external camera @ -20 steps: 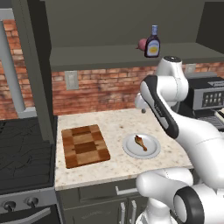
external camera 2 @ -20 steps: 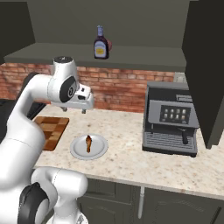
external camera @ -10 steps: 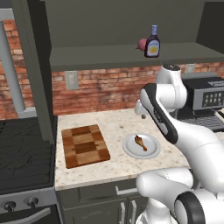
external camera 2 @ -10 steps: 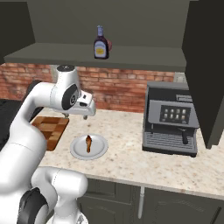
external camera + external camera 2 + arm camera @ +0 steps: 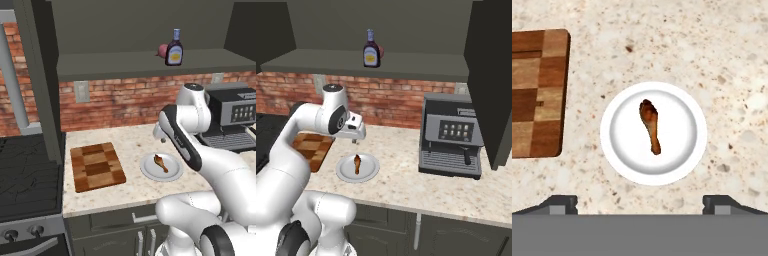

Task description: Pick the chicken drumstick from the plate and place it on the cutting board. Then pick the condiment bottle from the cabinet and place it next to the cutting board.

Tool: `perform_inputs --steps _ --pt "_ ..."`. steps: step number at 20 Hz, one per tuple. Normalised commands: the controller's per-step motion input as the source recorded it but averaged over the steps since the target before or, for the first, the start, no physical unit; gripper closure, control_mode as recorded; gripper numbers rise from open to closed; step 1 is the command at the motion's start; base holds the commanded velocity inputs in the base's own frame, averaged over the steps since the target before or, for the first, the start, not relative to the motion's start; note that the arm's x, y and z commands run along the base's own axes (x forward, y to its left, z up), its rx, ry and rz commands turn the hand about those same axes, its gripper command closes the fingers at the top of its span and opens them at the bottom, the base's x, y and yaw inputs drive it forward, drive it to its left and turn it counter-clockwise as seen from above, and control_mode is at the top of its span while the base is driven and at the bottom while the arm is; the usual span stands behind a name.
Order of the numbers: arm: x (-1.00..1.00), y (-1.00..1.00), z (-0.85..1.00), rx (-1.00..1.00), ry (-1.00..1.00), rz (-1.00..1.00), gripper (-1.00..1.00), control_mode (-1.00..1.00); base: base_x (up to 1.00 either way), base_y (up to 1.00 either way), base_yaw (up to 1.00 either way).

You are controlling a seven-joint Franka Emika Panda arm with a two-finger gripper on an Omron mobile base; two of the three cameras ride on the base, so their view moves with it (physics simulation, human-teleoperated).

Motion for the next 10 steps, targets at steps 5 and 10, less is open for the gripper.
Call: perform_inputs --steps 5,10 --pt "0.00 0.00 -0.30 0.00 0.00 0.01 -1.00 -1.00 0.00 0.00 0.00" --pt "0.03 0.00 -0.30 0.00 0.00 0.00 -1.00 -1.00 0.00 0.00 0.00"
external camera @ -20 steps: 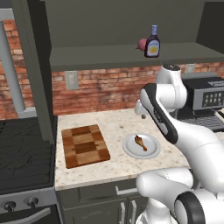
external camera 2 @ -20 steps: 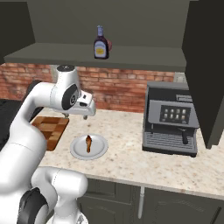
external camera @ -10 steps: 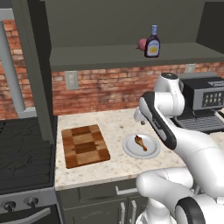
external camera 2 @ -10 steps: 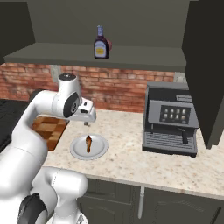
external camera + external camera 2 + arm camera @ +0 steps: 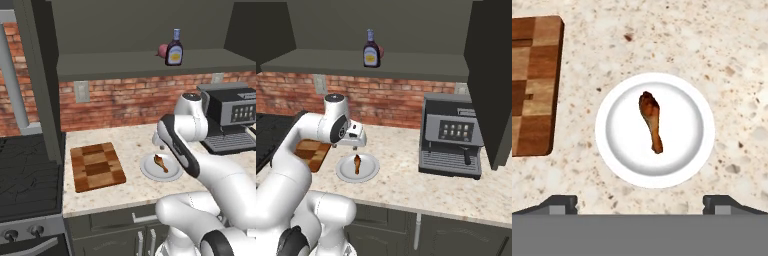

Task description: Pick the chicken drumstick from the plate and place it on the cutting board. Then pick the condiment bottle from the cabinet and place it next to the cutting board.

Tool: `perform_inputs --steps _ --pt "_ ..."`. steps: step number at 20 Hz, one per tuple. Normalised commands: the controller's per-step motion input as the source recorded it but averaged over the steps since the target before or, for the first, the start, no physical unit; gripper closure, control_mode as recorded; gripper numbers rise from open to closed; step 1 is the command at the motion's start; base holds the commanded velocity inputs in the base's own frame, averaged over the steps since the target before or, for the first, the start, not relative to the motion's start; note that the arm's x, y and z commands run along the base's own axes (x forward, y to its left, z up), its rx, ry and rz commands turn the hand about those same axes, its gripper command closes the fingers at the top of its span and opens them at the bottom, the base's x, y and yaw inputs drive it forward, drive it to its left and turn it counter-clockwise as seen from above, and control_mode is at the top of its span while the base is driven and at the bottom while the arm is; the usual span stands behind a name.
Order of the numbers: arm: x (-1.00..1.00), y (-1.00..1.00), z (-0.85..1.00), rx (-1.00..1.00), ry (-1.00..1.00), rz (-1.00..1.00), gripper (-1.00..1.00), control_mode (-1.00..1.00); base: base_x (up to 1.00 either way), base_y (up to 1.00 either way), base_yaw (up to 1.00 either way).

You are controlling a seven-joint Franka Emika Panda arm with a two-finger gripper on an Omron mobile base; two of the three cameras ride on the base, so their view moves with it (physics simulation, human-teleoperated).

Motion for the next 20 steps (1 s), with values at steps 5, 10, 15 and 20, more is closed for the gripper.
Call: perform_inputs --steps 5,10,15,20 --pt "0.05 -0.01 -0.29 0.00 0.00 0.00 -1.00 -1.00 0.00 0.00 0.00" --pt "0.09 0.00 -0.29 0.00 0.00 0.00 -1.00 -1.00 0.00 0.00 0.00" --pt "0.15 -0.02 -0.26 0.00 0.00 0.00 -1.00 -1.00 0.00 0.00 0.00" --pt "0.19 -0.03 -0.20 0.00 0.00 0.00 -1.00 -1.00 0.00 0.00 0.00"
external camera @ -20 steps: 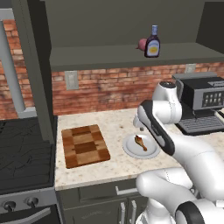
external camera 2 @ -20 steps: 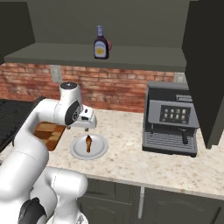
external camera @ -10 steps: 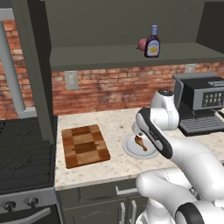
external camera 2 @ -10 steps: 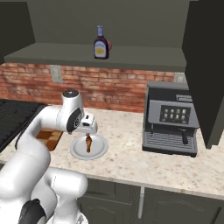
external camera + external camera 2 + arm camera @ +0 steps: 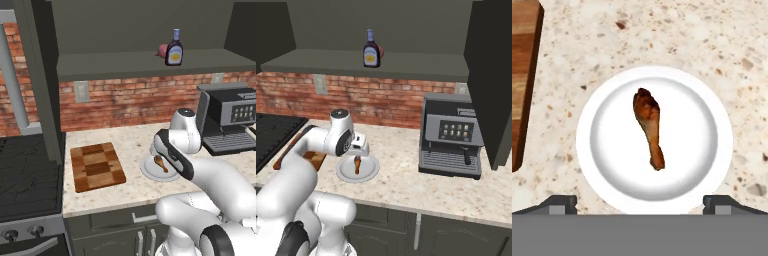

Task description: Pick the chicken drumstick from the plate and place it on the cutting board. Then pick the condiment bottle from the cabinet and place it next to the cutting board.

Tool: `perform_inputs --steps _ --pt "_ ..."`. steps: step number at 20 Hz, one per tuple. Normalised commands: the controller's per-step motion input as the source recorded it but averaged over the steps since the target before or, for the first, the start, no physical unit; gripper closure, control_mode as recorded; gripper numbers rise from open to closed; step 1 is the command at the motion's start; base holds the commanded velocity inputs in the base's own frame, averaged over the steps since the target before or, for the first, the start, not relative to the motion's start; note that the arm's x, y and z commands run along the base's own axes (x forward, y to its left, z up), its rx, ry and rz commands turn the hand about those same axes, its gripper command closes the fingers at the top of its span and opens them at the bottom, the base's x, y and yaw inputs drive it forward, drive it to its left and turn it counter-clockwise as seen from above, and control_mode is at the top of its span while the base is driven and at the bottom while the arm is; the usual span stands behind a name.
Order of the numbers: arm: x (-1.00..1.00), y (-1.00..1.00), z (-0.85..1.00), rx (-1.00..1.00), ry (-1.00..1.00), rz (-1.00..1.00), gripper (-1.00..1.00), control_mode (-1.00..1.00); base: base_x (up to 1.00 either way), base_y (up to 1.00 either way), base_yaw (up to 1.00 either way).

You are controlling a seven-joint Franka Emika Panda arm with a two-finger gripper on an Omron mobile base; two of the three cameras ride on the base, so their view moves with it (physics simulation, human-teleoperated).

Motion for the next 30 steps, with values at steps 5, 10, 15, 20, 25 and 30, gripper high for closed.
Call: perform_inputs --steps 5,10,15,20,25,30 --pt "0.22 -0.02 -0.16 0.00 0.00 0.00 -1.00 -1.00 0.00 0.00 0.00" --pt "0.17 0.00 -0.14 0.00 0.00 0.00 -1.00 -1.00 0.00 0.00 0.00" --pt "0.12 0.00 -0.11 0.00 0.00 0.00 -1.00 -1.00 0.00 0.00 0.00" --pt "0.09 0.00 -0.16 0.00 0.00 0.00 -1.00 -1.00 0.00 0.00 0.00" --pt "0.11 0.00 -0.19 0.00 0.00 0.00 -1.00 -1.00 0.00 0.00 0.00" --pt "0.12 0.00 -0.20 0.00 0.00 0.00 -1.00 -1.00 0.00 0.00 0.00"
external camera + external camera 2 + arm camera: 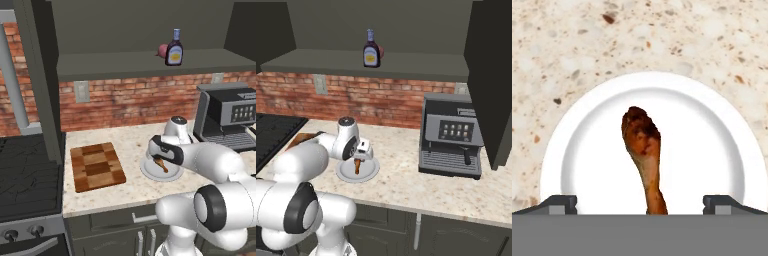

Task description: Pick the chicken drumstick from the plate and place it on the cutting board. Then pick the condiment bottle from the cabinet and place it next to the cutting board.

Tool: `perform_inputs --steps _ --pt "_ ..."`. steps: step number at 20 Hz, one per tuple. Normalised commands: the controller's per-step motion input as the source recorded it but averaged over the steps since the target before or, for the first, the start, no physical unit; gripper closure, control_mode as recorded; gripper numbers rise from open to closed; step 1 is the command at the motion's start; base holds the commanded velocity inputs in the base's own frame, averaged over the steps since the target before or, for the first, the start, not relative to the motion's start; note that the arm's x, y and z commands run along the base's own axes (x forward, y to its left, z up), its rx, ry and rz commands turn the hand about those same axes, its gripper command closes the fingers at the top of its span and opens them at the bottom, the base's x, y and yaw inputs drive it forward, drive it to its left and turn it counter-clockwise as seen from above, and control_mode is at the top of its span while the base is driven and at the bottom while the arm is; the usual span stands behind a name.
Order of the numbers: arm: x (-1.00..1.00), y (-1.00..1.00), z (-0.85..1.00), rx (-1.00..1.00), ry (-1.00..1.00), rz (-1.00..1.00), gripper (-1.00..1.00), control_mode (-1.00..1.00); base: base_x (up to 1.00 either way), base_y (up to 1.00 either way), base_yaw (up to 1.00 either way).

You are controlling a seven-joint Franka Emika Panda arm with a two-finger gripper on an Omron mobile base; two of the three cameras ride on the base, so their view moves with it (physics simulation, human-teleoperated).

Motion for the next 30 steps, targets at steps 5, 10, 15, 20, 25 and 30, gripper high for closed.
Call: perform_inputs --steps 5,10,15,20,25,30 --pt "0.16 0.00 -0.13 0.00 0.00 0.00 -1.00 -1.00 0.00 0.00 0.00" --pt "0.22 0.00 -0.09 0.00 0.00 0.00 -1.00 -1.00 0.00 0.00 0.00" --pt "0.20 0.00 -0.07 0.00 0.00 0.00 -1.00 -1.00 0.00 0.00 0.00" --pt "0.08 0.00 -0.11 0.00 0.00 0.00 -1.00 -1.00 0.00 0.00 0.00" --pt "0.00 0.00 -0.18 0.00 0.00 0.00 -1.00 -1.00 0.00 0.00 0.00" --pt "0.00 0.00 -0.20 0.00 0.00 0.00 -1.00 -1.00 0.00 0.00 0.00"
